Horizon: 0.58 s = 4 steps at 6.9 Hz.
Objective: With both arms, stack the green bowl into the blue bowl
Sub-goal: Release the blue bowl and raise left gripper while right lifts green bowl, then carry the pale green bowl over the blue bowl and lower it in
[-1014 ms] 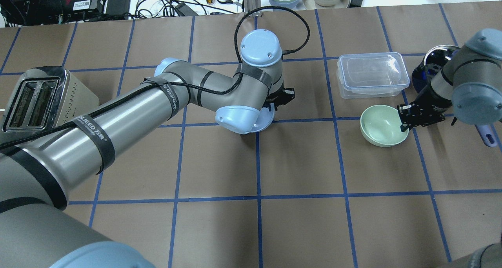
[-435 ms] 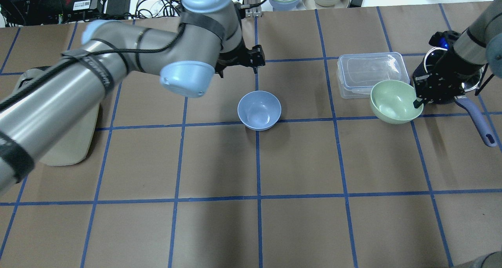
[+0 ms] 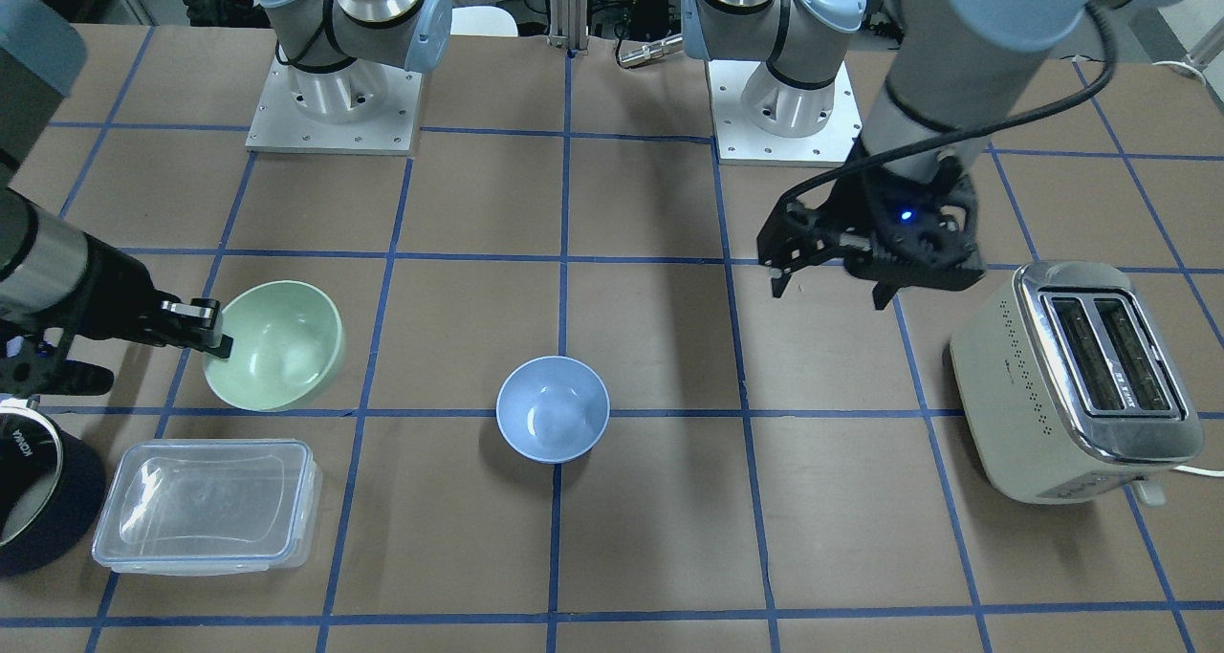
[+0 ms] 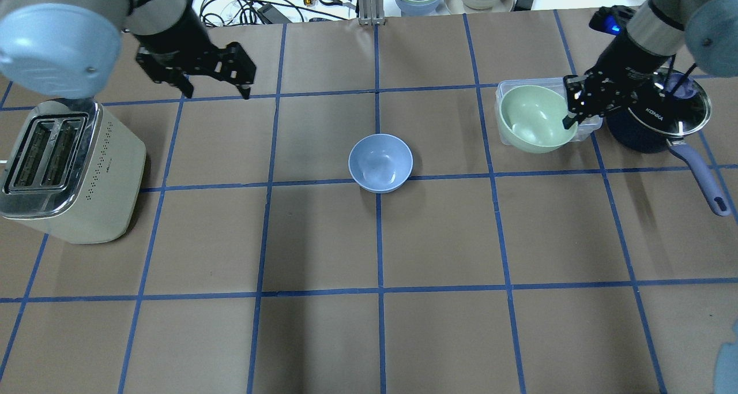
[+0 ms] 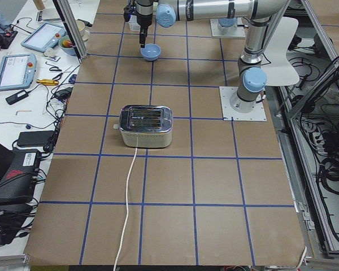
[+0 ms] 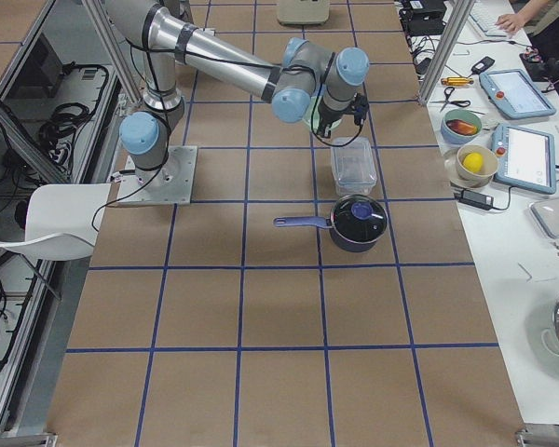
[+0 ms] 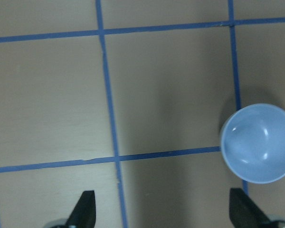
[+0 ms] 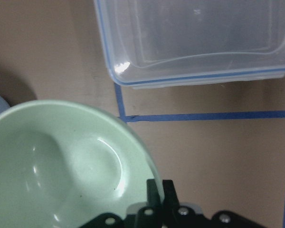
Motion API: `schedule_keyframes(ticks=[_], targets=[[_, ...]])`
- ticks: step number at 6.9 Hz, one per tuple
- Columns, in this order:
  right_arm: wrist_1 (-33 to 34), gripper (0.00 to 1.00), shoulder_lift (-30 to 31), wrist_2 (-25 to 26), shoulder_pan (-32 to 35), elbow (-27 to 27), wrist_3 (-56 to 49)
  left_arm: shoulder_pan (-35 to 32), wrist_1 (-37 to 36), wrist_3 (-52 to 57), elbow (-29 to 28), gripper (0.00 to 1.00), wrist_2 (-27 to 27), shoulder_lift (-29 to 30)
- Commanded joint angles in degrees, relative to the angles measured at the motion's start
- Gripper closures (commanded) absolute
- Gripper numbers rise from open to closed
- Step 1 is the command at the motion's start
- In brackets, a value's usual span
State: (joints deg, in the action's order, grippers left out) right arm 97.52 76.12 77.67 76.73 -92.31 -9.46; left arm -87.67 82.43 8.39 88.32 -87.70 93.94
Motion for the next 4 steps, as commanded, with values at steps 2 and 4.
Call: schedule_keyframes(ticks=[2, 4], targets=[[12.8, 1.00, -2.3, 1.5, 16.8, -0.3, 20.1, 1.9, 1.8, -0.7, 1.2, 0.00, -0.5, -5.7], [13.9, 1.00, -3.2, 4.9, 24.6, -0.8, 26.6, 2.4, 2.0, -0.7, 0.4, 0.00, -4.2, -5.4]])
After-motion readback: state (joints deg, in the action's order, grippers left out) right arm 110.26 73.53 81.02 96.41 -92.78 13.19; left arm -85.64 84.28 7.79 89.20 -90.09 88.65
